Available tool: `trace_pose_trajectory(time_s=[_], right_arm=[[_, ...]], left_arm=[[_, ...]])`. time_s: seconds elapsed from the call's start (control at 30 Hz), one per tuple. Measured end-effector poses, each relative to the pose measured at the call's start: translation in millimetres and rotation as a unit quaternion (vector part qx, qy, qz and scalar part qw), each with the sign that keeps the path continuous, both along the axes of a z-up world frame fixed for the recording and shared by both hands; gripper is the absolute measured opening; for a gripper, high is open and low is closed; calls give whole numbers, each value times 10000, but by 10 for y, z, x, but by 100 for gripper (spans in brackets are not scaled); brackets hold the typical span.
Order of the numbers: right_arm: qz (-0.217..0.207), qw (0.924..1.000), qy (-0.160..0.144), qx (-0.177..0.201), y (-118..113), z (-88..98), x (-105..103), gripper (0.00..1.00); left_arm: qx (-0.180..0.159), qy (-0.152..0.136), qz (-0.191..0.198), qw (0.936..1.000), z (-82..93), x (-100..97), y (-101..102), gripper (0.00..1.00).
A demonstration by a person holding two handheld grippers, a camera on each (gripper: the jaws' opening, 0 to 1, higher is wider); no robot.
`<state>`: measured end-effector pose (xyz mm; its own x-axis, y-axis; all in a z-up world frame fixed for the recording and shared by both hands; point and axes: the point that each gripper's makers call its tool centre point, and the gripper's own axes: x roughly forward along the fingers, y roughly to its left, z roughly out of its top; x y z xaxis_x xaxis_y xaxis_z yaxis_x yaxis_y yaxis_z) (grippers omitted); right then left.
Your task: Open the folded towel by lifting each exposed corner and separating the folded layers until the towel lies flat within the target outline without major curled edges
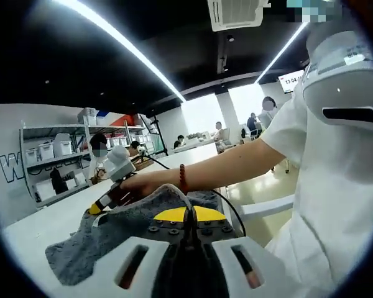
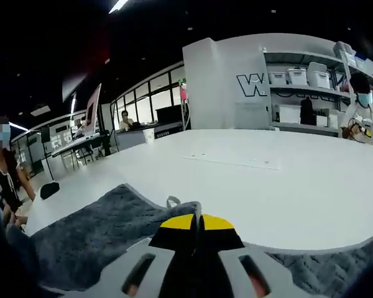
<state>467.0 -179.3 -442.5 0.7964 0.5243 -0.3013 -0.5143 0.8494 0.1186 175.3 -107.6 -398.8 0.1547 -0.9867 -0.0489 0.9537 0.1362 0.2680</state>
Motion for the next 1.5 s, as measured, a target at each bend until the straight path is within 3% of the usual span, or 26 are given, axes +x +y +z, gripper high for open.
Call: trace_pose_trajectory(time_s=[0.1, 0.2, 0.4, 0.73, 1.2, 1.5], right_arm=[[-15, 10000, -55, 39, 21, 70, -6, 0], [0, 9999, -99, 82, 49, 132, -12, 0], [-23, 9996, -275, 11, 102, 244, -14, 0], [37, 9992, -397, 26, 203, 377, -4, 0], [117, 9990, -409, 123, 279, 422, 77, 0], [180, 9987, -440, 195, 327, 500, 309, 0]], left_arm=[[-196, 164, -97, 9996, 64, -24, 7, 1], [-106, -23, -107, 9999, 52, -39, 15, 1], [-323, 484, -168, 9982, 98, -29, 56, 1], [-520, 572, -242, 9967, 155, -84, 95, 0], [-606, 544, -139, 9966, 194, -91, 169, 0], [-698, 539, -56, 9961, 228, -83, 223, 0]])
